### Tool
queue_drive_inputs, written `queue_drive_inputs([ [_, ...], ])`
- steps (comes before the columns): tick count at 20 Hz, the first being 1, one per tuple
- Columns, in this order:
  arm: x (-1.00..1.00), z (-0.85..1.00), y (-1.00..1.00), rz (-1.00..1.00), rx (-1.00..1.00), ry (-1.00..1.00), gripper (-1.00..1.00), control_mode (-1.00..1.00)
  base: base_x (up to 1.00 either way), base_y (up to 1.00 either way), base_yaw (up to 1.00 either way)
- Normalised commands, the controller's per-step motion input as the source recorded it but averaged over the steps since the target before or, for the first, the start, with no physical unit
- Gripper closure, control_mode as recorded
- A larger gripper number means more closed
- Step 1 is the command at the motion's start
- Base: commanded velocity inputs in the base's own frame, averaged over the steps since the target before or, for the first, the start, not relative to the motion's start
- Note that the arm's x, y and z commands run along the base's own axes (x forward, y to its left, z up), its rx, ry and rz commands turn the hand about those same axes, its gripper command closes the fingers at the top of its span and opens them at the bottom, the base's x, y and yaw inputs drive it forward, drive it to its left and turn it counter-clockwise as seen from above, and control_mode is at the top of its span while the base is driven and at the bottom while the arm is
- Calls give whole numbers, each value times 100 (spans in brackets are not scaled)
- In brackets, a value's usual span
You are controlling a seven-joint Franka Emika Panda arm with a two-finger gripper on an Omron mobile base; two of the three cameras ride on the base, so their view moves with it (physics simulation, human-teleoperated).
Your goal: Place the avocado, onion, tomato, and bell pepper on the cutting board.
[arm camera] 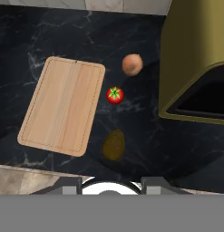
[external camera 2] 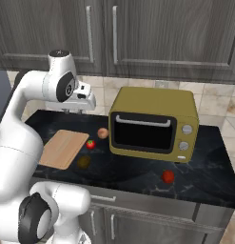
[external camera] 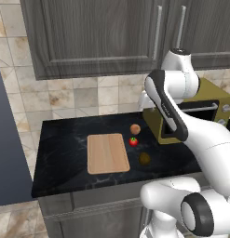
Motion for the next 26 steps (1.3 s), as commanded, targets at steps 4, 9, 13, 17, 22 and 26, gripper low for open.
queue_drive_inputs([
  [4,-14,-7,0,0,0,0,-100,-100,0,0,0],
  [9,-20,-38,0,0,0,8,-100,-100,0,0,0],
  [13,-14,-44,0,0,0,13,-100,-100,0,0,0],
  [17,0,-26,0,0,0,12,-100,-100,0,0,0],
  [22,6,-19,0,0,0,3,-100,-100,0,0,0],
  [26,18,-25,0,0,0,0,-100,-100,0,0,0],
])
